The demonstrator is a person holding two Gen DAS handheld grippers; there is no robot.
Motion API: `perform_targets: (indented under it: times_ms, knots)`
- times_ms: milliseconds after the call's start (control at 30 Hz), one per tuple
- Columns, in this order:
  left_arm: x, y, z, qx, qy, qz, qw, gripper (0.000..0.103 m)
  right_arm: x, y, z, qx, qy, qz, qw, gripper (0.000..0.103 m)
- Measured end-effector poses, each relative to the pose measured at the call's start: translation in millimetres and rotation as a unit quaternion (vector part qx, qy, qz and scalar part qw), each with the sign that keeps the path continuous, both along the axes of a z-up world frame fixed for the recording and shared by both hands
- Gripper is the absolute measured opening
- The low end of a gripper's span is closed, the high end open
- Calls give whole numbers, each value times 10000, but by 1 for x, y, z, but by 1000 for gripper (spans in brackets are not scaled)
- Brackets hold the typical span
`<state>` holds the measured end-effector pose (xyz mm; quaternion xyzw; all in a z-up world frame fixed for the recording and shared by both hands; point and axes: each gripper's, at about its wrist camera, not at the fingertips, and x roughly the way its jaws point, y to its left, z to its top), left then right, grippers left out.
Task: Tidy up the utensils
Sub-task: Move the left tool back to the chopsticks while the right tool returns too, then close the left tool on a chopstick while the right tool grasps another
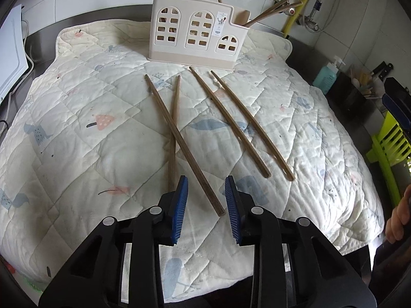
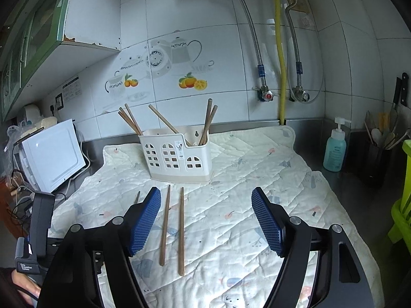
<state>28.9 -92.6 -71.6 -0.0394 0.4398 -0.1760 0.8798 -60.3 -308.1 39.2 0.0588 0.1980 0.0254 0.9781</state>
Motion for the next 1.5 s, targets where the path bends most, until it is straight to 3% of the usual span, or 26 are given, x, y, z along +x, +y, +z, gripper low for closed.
perform_targets:
  times_ms: [400,467,800,933,1133,1500]
  knots:
    - [6,-10,-11,91,139,280,9995,25,3,1,-9,108,103,56,9999,71]
    - [6,-12,-12,128,152,271,9994,17,4,2,-12,99,148,67,9998,71]
    - [4,-2,-8,263,135,351,9989,10,12,7,-25,94,384,188,9990,71]
    - [0,11,2,345,-78,411,9985,7,16,13,-32,51,511,282,9983,71]
    - [9,34,4,384,-150,541,9977,6,24,26,-47,-28,771,460,9960,67]
    - [11,40,-11,266,47,285,9992,11,35,36,-61,-70,995,583,9933,66]
